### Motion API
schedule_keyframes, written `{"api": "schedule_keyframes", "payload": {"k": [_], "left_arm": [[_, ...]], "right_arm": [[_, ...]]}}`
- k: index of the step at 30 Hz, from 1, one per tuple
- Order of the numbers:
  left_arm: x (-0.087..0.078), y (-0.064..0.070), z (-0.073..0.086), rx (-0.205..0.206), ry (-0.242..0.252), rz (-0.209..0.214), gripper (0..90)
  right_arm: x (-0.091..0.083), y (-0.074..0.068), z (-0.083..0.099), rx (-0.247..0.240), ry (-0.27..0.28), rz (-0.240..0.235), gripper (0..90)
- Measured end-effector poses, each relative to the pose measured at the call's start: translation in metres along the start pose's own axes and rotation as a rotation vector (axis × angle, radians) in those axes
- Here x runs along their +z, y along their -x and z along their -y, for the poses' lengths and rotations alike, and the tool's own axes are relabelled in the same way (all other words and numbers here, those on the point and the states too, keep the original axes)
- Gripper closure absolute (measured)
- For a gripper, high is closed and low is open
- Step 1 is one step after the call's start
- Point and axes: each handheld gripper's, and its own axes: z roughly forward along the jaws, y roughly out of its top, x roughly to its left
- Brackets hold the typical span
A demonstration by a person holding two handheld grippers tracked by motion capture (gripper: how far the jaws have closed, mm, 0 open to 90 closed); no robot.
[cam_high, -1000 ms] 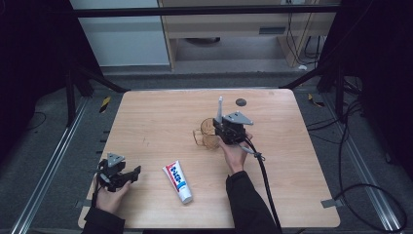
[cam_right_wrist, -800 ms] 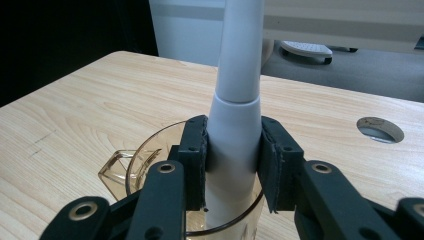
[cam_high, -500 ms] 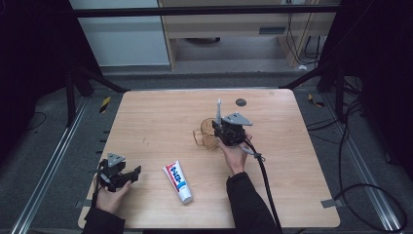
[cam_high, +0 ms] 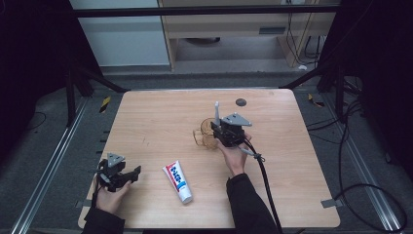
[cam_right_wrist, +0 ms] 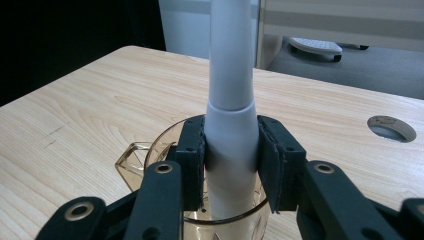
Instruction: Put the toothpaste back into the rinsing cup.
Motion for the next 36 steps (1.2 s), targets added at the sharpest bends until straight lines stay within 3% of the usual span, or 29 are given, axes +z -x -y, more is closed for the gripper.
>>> {"api": "schedule_keyframes", "payload": {"k": [17,27,36], "left_arm": [[0.0,0.0,0.0,-0.001,0.002,-0.001,34.4],[-0.001,0.0,0.0,0.0,0.004,0.001,34.4],[-0.001,0.001,-0.001,-0.004,0.006,0.005,34.5]], "right_arm": [[-0.002,0.0,-0.002,0.0,0.014,-0.004,60.1],[-0.007,-0.002,-0.005,0.007,0.03,-0.002,38.0],[-0.018,0.001,-0.01,0.02,-0.008,-0.007,23.8]]}}
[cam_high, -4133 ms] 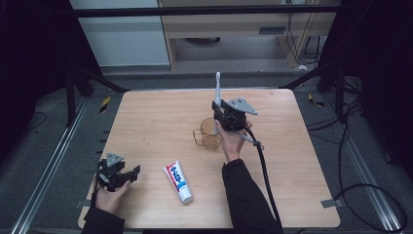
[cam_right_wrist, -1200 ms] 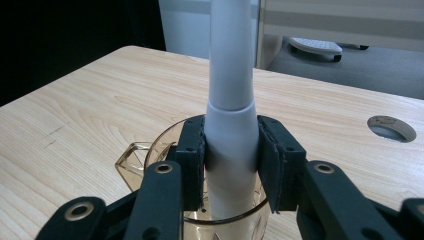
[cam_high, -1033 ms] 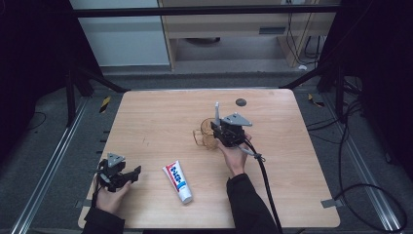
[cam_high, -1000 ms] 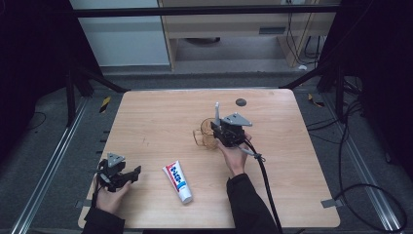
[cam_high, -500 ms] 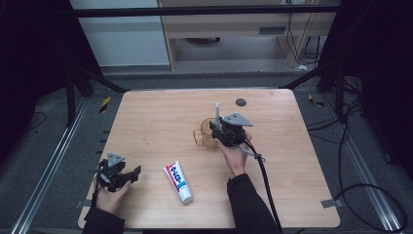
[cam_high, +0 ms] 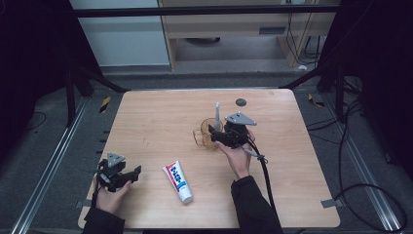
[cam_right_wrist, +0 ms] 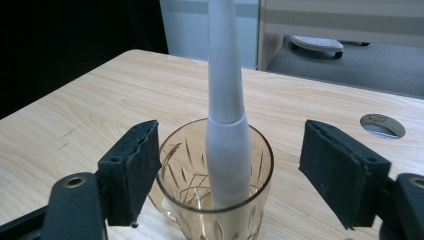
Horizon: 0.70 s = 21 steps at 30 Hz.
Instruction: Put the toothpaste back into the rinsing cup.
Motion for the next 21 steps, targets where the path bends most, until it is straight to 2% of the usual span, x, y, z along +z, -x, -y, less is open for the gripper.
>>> {"api": "schedule_keyframes", "payload": {"k": [8,13,21], "left_arm": [[-0.001,-0.001,0.0,-0.007,0.005,0.005,34.7],[-0.002,0.001,-0.001,-0.006,0.008,0.011,35.9],[-0.006,0.003,-0.002,-0.008,0.018,0.026,41.0]], "right_arm": [[-0.018,0.0,0.002,-0.034,-0.042,-0.027,21.2],[-0.033,0.005,0.004,-0.053,-0.059,-0.012,19.8],[-0.055,0.017,0.008,-0.052,-0.08,-0.011,19.8]]}}
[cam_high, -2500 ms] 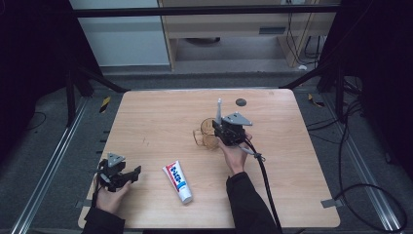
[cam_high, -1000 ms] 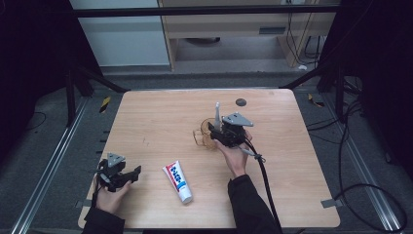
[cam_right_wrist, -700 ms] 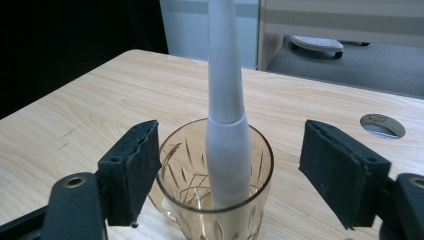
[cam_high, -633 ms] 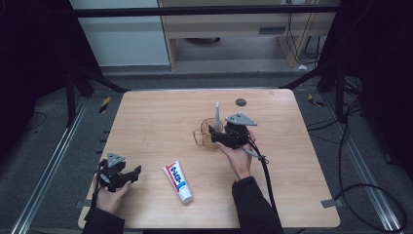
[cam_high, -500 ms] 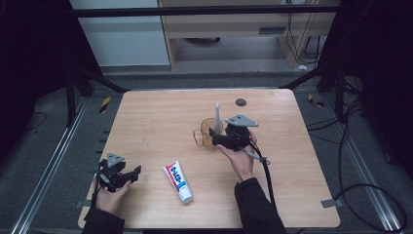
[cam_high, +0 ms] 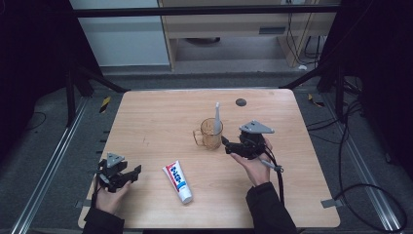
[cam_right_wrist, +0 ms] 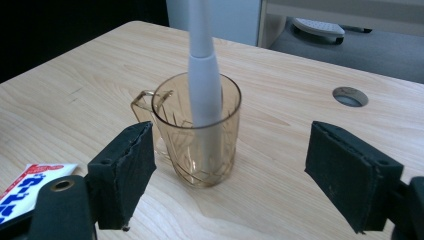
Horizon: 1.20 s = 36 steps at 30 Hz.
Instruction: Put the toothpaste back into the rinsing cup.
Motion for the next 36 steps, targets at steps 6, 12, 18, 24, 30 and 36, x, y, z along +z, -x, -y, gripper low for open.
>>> {"api": "schedule_keyframes", "payload": {"k": [6,12,18,24,30,36], "left_arm": [[-0.002,0.004,-0.001,0.001,0.002,0.014,46.9],[-0.003,0.011,-0.001,0.012,0.003,0.036,53.8],[-0.004,0.017,-0.002,0.03,-0.007,0.071,63.0],[-0.004,0.024,-0.003,0.049,-0.017,0.113,69.6],[-0.006,0.037,-0.005,0.052,-0.028,0.156,71.9],[-0.005,0.055,-0.007,0.057,-0.032,0.191,71.3]], "right_arm": [[-0.016,0.012,0.009,0.009,-0.016,0.001,21.3],[-0.03,0.021,0.025,-0.018,-0.049,0.001,25.8],[-0.038,0.025,0.039,-0.027,-0.071,-0.009,30.1],[-0.04,0.023,0.05,-0.051,-0.115,-0.018,33.2],[-0.042,0.022,0.058,-0.073,-0.148,-0.024,34.6],[-0.048,0.03,0.063,-0.067,-0.149,-0.001,35.4]]}}
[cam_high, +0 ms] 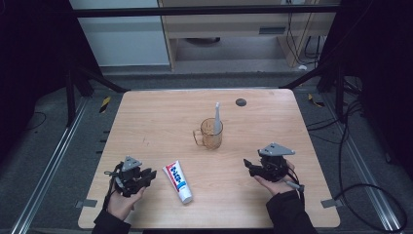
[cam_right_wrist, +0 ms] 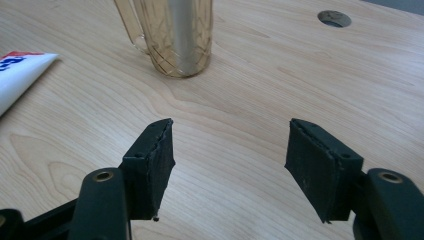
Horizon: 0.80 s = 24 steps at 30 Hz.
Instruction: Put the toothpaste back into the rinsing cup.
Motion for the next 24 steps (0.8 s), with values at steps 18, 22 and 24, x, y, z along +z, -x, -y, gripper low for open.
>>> {"api": "schedule_keyframes", "payload": {"k": [18,22,24], "left_arm": [[0.011,0.042,-0.013,0.036,-0.01,0.075,89.5],[0.018,0.056,-0.017,0.073,-0.021,0.103,89.6],[0.021,0.062,-0.018,0.084,-0.029,0.122,89.6]], "right_arm": [[-0.007,0.017,0.016,0.027,-0.025,0.049,37.1],[-0.007,0.018,0.018,0.028,-0.032,0.054,37.1],[-0.006,0.019,0.019,0.023,-0.035,0.061,37.1]]}}
